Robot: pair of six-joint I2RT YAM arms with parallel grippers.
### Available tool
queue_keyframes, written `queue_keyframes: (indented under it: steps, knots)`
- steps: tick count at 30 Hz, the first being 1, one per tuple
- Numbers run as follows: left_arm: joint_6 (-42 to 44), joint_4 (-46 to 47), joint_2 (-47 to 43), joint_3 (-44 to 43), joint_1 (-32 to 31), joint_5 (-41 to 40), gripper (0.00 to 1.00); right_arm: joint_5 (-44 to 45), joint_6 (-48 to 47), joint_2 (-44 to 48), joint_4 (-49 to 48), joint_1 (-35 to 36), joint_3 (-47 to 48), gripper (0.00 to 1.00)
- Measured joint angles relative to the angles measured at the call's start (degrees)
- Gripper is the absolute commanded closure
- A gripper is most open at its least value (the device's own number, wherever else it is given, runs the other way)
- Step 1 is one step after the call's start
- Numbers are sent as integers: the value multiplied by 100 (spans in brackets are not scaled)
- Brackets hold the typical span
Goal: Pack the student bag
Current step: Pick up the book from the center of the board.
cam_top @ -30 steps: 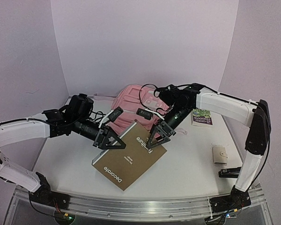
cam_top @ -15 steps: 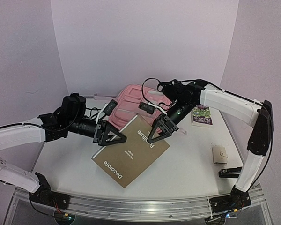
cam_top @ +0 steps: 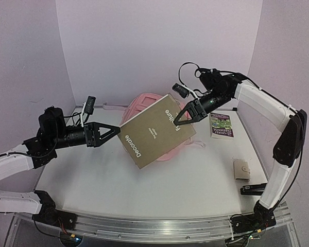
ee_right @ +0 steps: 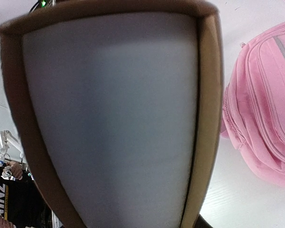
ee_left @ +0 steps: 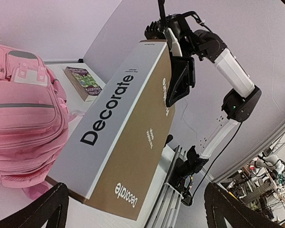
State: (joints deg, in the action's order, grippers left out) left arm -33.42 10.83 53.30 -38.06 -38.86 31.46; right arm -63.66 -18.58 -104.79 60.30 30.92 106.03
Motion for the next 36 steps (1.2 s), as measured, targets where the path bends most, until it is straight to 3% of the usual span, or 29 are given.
queue_keyframes:
  steps: [8,18,27,36]
  knots:
    - [-596,473,151,694,-7,88,0,-55,542,-80,-357,-2,322,75]
    - [-874,1350,496,819,-8,252,6,-436,1100,-122,-759,-2,348,75]
    - [-1179,2397,1043,810,-8,713,21,-732,1387,-120,-1118,43,145,75]
    - [-1618,3427,1343,804,7,958,45,-858,1498,-120,-1294,162,-21,75]
